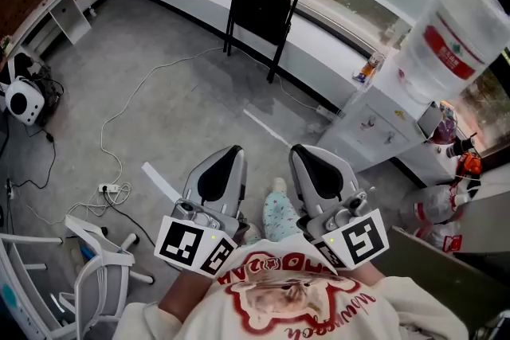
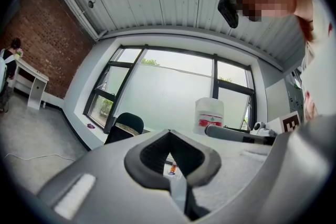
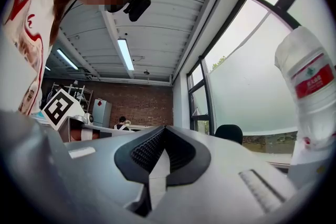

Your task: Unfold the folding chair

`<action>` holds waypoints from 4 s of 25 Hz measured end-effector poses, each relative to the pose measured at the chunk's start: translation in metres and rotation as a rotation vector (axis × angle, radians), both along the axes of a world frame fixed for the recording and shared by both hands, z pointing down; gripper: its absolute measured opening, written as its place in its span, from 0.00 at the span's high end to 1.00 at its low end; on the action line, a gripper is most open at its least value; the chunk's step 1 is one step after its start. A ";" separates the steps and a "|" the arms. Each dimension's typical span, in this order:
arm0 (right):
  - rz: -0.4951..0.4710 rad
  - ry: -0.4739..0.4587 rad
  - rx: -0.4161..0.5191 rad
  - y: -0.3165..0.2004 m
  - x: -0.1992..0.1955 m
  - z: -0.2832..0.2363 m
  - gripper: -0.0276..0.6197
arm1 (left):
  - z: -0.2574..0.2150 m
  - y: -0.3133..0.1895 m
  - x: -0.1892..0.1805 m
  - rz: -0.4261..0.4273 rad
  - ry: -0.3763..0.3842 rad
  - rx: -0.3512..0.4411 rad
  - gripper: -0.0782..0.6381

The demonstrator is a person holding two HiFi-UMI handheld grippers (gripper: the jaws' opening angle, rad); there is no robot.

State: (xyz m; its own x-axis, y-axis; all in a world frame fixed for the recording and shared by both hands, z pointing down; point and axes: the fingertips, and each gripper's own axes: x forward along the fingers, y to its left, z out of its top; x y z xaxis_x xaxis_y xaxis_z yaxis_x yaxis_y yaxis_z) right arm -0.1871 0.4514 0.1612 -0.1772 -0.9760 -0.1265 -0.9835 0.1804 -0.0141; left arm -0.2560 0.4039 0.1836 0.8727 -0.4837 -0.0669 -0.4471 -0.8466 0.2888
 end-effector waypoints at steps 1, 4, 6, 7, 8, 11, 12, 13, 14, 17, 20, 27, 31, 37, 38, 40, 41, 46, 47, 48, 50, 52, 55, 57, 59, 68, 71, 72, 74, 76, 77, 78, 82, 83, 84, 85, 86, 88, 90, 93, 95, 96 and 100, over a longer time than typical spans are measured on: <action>0.001 0.002 -0.001 -0.002 0.002 0.001 0.92 | 0.001 -0.003 0.001 0.000 -0.001 -0.002 0.89; -0.007 0.001 -0.009 -0.012 0.006 0.006 0.92 | 0.002 -0.011 0.005 -0.005 -0.007 -0.003 0.89; -0.026 -0.005 -0.002 -0.023 0.007 0.005 0.92 | 0.002 -0.020 0.007 -0.015 -0.012 0.002 0.89; -0.037 -0.008 0.006 -0.028 0.007 0.004 0.92 | 0.001 -0.025 0.008 -0.023 -0.015 0.005 0.89; -0.047 -0.010 0.013 -0.035 0.008 0.002 0.92 | 0.000 -0.031 0.009 -0.031 -0.016 0.009 0.89; -0.066 -0.009 0.029 -0.055 0.015 -0.001 0.92 | -0.002 -0.051 0.015 -0.051 -0.017 0.017 0.89; -0.072 -0.007 0.032 -0.063 0.018 -0.002 0.92 | -0.002 -0.058 0.019 -0.055 -0.018 0.018 0.89; -0.078 -0.007 0.033 -0.070 0.022 -0.001 0.92 | -0.002 -0.065 0.023 -0.059 -0.019 0.019 0.89; -0.082 -0.007 0.032 -0.079 0.027 0.000 0.92 | -0.001 -0.072 0.028 -0.061 -0.022 0.019 0.89; -0.084 -0.010 0.031 -0.106 0.047 0.001 0.92 | 0.000 -0.097 0.049 -0.059 -0.029 0.018 0.89; -0.086 -0.011 0.040 -0.134 0.067 -0.001 0.92 | -0.001 -0.124 0.069 -0.060 -0.033 0.022 0.89; -0.079 -0.022 0.038 -0.192 0.123 -0.002 0.92 | -0.004 -0.186 0.116 -0.088 -0.022 0.020 0.89; -0.078 -0.025 0.033 -0.213 0.147 -0.003 0.92 | -0.006 -0.208 0.140 -0.085 -0.021 0.018 0.89; -0.089 -0.015 0.011 -0.238 0.182 0.002 0.92 | -0.008 -0.234 0.168 -0.106 -0.021 0.026 0.89; -0.094 -0.013 0.010 -0.242 0.189 0.004 0.92 | -0.007 -0.238 0.173 -0.113 -0.023 0.023 0.89; -0.107 -0.010 0.003 -0.249 0.198 0.008 0.92 | -0.004 -0.246 0.179 -0.127 -0.027 0.019 0.89; -0.113 -0.011 0.002 -0.253 0.201 0.008 0.92 | -0.003 -0.249 0.181 -0.134 -0.029 0.017 0.89; -0.141 -0.034 -0.012 -0.269 0.206 0.012 0.92 | 0.000 -0.262 0.182 -0.166 -0.050 0.000 0.89; -0.148 -0.037 -0.014 -0.271 0.206 0.013 0.92 | 0.001 -0.265 0.182 -0.174 -0.052 -0.001 0.89; -0.155 -0.038 -0.015 -0.274 0.207 0.014 0.92 | 0.002 -0.267 0.182 -0.181 -0.053 -0.002 0.89; -0.163 -0.041 -0.019 -0.280 0.208 0.017 0.92 | 0.004 -0.272 0.183 -0.187 -0.056 -0.006 0.89; -0.166 -0.042 -0.024 -0.287 0.208 0.019 0.92 | 0.007 -0.278 0.186 -0.186 -0.059 -0.011 0.89; -0.163 -0.039 -0.012 -0.298 0.209 0.014 0.92 | 0.007 -0.292 0.192 -0.174 -0.049 -0.012 0.89; -0.153 -0.047 0.005 -0.309 0.211 0.006 0.92 | 0.003 -0.303 0.199 -0.163 -0.040 -0.005 0.89; -0.142 -0.044 0.002 -0.320 0.218 0.006 0.92 | 0.000 -0.315 0.206 -0.153 -0.032 0.002 0.89; -0.114 0.005 -0.030 -0.394 0.239 0.021 0.92 | 0.009 -0.395 0.231 -0.111 -0.022 -0.006 0.89; -0.100 0.007 -0.022 -0.429 0.245 0.021 0.92 | 0.010 -0.431 0.240 -0.090 -0.022 -0.003 0.89; -0.092 0.008 -0.019 -0.442 0.249 0.019 0.92 | 0.010 -0.445 0.244 -0.082 -0.022 -0.002 0.89; -0.075 0.007 -0.012 -0.468 0.256 0.016 0.92 | 0.007 -0.472 0.252 -0.063 -0.023 0.003 0.89; -0.054 0.005 -0.007 -0.493 0.263 0.013 0.92 | 0.003 -0.497 0.259 -0.043 -0.026 0.010 0.89; -0.043 0.002 -0.006 -0.504 0.266 0.012 0.92 | 0.002 -0.509 0.261 -0.033 -0.030 0.013 0.89; -0.032 -0.004 -0.005 -0.516 0.268 0.011 0.92 | 0.001 -0.521 0.263 -0.023 -0.034 0.014 0.89; 0.008 -0.021 -0.003 -0.556 0.272 0.011 0.92 | 0.003 -0.562 0.269 0.019 -0.042 0.000 0.89; 0.016 -0.021 -0.004 -0.565 0.271 0.011 0.92 | 0.004 -0.571 0.270 0.028 -0.044 -0.002 0.89; 0.024 -0.021 -0.006 -0.574 0.272 0.012 0.92 | 0.005 -0.579 0.272 0.036 -0.046 -0.003 0.89; 0.032 -0.022 -0.009 -0.581 0.272 0.013 0.92 | 0.007 -0.587 0.273 0.043 -0.047 -0.005 0.89; 0.041 -0.022 -0.013 -0.588 0.273 0.014 0.92 | 0.009 -0.594 0.275 0.050 -0.047 -0.009 0.89; 0.060 -0.027 -0.013 -0.601 0.276 0.014 0.92 | 0.012 -0.607 0.278 0.064 -0.046 -0.019 0.89; 0.085 -0.038 -0.007 -0.612 0.279 0.012 0.92 | 0.014 -0.618 0.281 0.079 -0.043 -0.028 0.89; 0.124 -0.040 -0.013 -0.621 0.284 0.013 0.92 | 0.018 -0.629 0.286 0.105 -0.042 -0.039 0.89; 0.146 -0.036 -0.017 -0.623 0.287 0.014 0.92 | 0.022 -0.634 0.291 0.121 -0.045 -0.046 0.89; 0.155 -0.033 -0.020 -0.624 0.289 0.015 0.92 | 0.024 -0.636 0.293 0.126 -0.046 -0.051 0.89; 0.192 -0.020 -0.036 -0.621 0.304 0.020 0.92 | 0.029 -0.640 0.306 0.138 -0.046 -0.066 0.89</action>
